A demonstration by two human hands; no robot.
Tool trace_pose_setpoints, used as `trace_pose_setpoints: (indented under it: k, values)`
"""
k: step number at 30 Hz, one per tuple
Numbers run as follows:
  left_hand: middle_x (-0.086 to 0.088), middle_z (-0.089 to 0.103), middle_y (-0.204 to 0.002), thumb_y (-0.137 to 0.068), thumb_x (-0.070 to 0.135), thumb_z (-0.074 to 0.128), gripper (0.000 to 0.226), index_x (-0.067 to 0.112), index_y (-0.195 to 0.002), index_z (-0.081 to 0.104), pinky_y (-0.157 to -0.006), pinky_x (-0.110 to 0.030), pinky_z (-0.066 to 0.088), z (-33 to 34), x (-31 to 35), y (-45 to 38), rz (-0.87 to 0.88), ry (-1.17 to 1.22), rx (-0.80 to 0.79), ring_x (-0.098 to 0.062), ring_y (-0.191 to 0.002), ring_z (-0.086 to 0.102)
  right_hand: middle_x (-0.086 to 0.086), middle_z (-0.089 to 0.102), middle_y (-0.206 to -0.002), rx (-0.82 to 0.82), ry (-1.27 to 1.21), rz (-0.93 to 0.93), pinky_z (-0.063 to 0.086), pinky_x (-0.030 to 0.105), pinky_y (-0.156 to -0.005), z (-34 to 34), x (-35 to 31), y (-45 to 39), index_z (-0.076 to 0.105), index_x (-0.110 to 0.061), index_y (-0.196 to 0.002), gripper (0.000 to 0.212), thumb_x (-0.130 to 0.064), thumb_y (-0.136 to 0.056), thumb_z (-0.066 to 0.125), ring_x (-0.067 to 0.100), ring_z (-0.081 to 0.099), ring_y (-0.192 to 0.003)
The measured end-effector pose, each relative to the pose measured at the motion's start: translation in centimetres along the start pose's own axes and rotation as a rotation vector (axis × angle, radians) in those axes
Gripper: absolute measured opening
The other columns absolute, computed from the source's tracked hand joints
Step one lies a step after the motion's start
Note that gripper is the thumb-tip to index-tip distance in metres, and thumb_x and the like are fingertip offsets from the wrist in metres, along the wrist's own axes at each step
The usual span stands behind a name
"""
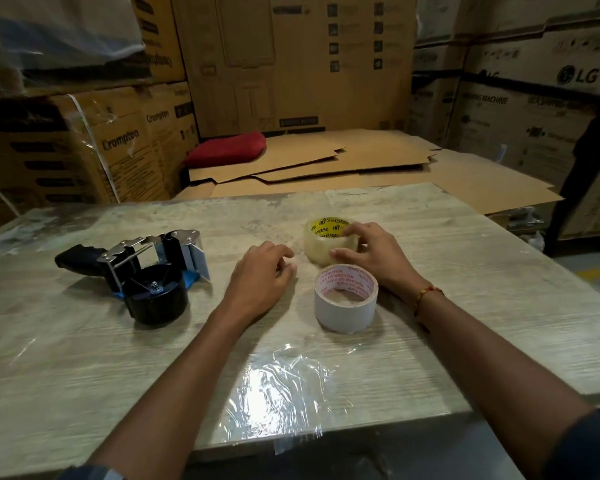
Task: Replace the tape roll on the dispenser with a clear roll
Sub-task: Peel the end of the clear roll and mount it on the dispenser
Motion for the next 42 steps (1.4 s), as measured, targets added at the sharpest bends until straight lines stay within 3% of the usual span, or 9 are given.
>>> trace_pose_setpoints:
  k: [8, 13, 17, 21, 25, 30, 35, 39, 42]
  values:
    - [-0.002, 0.066, -0.101, -0.099, 0.032, 0.054, 0.025, 0.016, -0.113, 0.068, -0.083, -0.037, 0.047, -0.7, 0.5, 0.6, -0.008, 0.045, 0.005, -0.019, -0.094, 0.058, -0.001, 0.065, -0.122, 0.091, -0.277, -0.049, 0.057, 0.041, -0.091, -4.2, -3.0, 2.0, 0.067, -0.024, -0.109, 0.035, -0.043, -0.082, 0.08, 0.019, 0.063, -0.113]
    - [0.0, 0.067, -0.109, -0.101, 0.033, 0.055, 0.015, 0.027, -0.109, 0.065, -0.08, -0.032, 0.056, -3.7, -1.7, 2.5, -0.263, 0.717, 0.095, -0.017, -0.102, 0.066, -0.003, 0.067, -0.117, 0.016, -0.375, -0.123, 0.054, 0.031, -0.084, -6.6, -8.6, 5.4, 0.065, -0.025, -0.102, 0.025, -0.042, -0.087, 0.075, 0.015, 0.063, -0.109]
    - [0.004, 0.056, -0.14, -0.089, 0.066, 0.052, 0.068, 0.03, -0.146, 0.042, -0.104, -0.038, 0.048, -6.3, 0.4, 5.3, -0.233, 0.972, 0.026, -0.009, -0.127, 0.055, -0.002, 0.065, -0.113, -0.116, -0.43, -0.146, 0.056, 0.032, -0.086, -5.4, -12.5, 8.3, 0.064, -0.028, -0.106, 0.023, -0.04, -0.089, 0.071, 0.013, 0.064, -0.103]
    - [0.007, 0.052, -0.146, -0.084, 0.069, 0.054, 0.086, 0.025, -0.154, 0.031, -0.112, -0.038, 0.04, -8.2, 2.8, 8.7, -0.149, 1.04, -0.068, -0.01, -0.134, 0.051, 0.0, 0.07, -0.108, -0.208, -0.513, -0.134, 0.055, 0.033, -0.078, -1.7, -14.8, 10.9, 0.065, -0.028, -0.107, 0.024, -0.042, -0.088, 0.072, 0.013, 0.067, -0.097]
    - [-0.001, 0.062, -0.136, -0.087, 0.057, 0.061, 0.068, 0.021, -0.144, 0.049, -0.109, -0.045, 0.046, -9.7, 0.0, 11.9, -0.235, 1.067, 0.013, -0.017, -0.126, 0.059, 0.003, 0.07, -0.118, -0.263, -0.586, -0.109, 0.057, 0.039, -0.092, 1.4, -15.3, 13.1, 0.065, -0.028, -0.114, 0.041, -0.052, -0.081, 0.075, 0.02, 0.067, -0.109]
    - [-0.009, 0.06, -0.138, -0.083, 0.054, 0.067, 0.071, 0.019, -0.142, 0.051, -0.1, -0.043, 0.053, -9.5, -2.4, 14.6, -0.332, 1.114, 0.013, -0.023, -0.12, 0.063, 0.003, 0.073, -0.119, -0.326, -0.681, -0.074, 0.056, 0.043, -0.098, 4.4, -15.2, 14.4, 0.068, -0.03, -0.116, 0.034, -0.046, -0.086, 0.073, 0.023, 0.069, -0.112]
    - [-0.007, 0.049, -0.14, -0.087, 0.049, 0.063, 0.052, 0.044, -0.137, 0.052, -0.099, -0.051, 0.053, -9.6, -1.5, 14.8, -0.294, 1.122, -0.103, -0.031, -0.123, 0.057, 0.001, 0.069, -0.123, -0.349, -0.762, -0.027, 0.056, 0.036, -0.091, 5.2, -15.0, 14.2, 0.066, -0.034, -0.124, 0.039, -0.045, -0.087, 0.066, 0.02, 0.068, -0.111]
    - [-0.016, 0.062, -0.12, -0.09, 0.038, 0.064, 0.045, 0.023, -0.132, 0.061, -0.075, -0.033, 0.058, -8.2, 0.4, 15.2, -0.289, 1.107, -0.292, -0.026, -0.098, 0.068, 0.01, 0.063, -0.126, -0.271, -0.751, 0.056, 0.055, 0.036, -0.089, 5.0, -14.0, 13.3, 0.062, -0.029, -0.126, 0.034, -0.048, -0.099, 0.056, 0.025, 0.065, -0.108]
    - [-0.019, 0.067, -0.113, -0.092, 0.038, 0.064, 0.039, 0.018, -0.126, 0.064, -0.076, -0.035, 0.06, -7.5, 0.7, 15.3, -0.332, 1.113, -0.265, -0.031, -0.096, 0.072, 0.009, 0.066, -0.12, -0.184, -0.729, 0.081, 0.058, 0.037, -0.09, 4.4, -13.5, 12.8, 0.06, -0.018, -0.118, 0.035, -0.047, -0.101, 0.051, 0.027, 0.067, -0.108]
Point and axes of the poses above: each hand's wrist, its own y-axis away from the middle knuckle, its own z-axis out of the palm, x = y × z, the point moved 10 cm from there along -y, towards the middle knuckle
